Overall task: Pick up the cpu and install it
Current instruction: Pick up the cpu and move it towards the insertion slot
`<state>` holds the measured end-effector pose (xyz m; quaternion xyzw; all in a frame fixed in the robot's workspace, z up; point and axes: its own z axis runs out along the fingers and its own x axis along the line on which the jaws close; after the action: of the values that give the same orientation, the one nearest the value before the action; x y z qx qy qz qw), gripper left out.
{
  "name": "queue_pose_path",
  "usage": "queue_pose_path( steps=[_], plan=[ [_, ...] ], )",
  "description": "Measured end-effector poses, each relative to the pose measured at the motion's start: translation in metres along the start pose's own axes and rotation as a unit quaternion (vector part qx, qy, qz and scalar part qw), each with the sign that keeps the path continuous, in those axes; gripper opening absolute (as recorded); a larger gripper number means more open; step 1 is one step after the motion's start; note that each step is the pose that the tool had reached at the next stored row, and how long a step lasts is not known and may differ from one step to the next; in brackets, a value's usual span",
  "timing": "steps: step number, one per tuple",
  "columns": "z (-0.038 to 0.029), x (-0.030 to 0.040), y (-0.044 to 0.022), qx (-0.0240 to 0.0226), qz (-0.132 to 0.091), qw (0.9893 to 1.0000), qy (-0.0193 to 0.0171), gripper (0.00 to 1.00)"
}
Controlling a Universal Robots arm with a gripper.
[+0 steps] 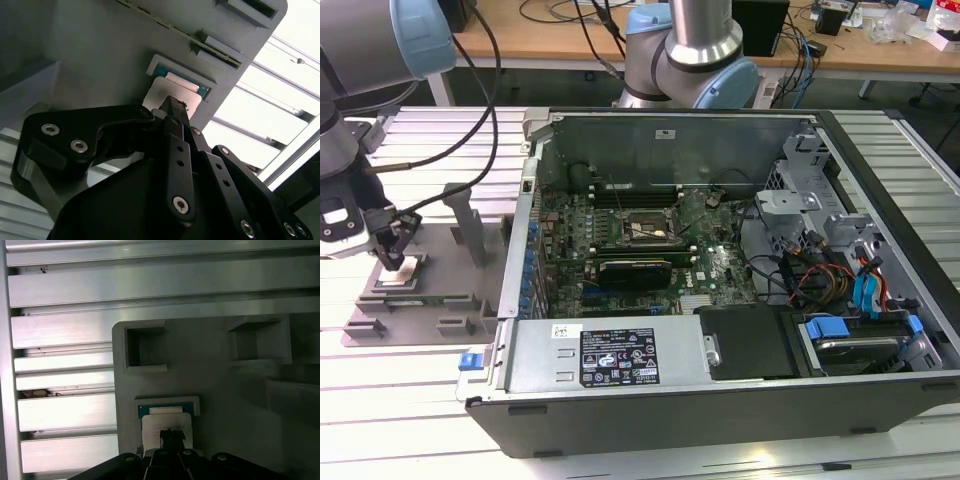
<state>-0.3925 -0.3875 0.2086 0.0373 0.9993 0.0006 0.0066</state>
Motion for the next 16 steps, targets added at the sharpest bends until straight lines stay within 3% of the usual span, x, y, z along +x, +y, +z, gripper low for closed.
queue_pose_path(
  steps=[10, 12, 13, 14, 16],
  plan=[
    [0.0017, -0.0002, -0.0009, 0.0001, 0.000, 1.0000, -0.0001, 0.11],
    [0.0017, -0.0002, -0.0009, 0.0001, 0.000, 1.0000, -0.0001, 0.23],
    [0.0017, -0.0002, -0.0009, 0.0001, 0.000, 1.0000, -0.0001, 0.42],
    [0.0018, -0.0002, -0.0009, 0.0001, 0.000, 1.0000, -0.0001, 0.54],
    [0.0018, -0.0002, -0.0009, 0.0001, 0.000, 1.0000, -0.0001, 0.66]
  ],
)
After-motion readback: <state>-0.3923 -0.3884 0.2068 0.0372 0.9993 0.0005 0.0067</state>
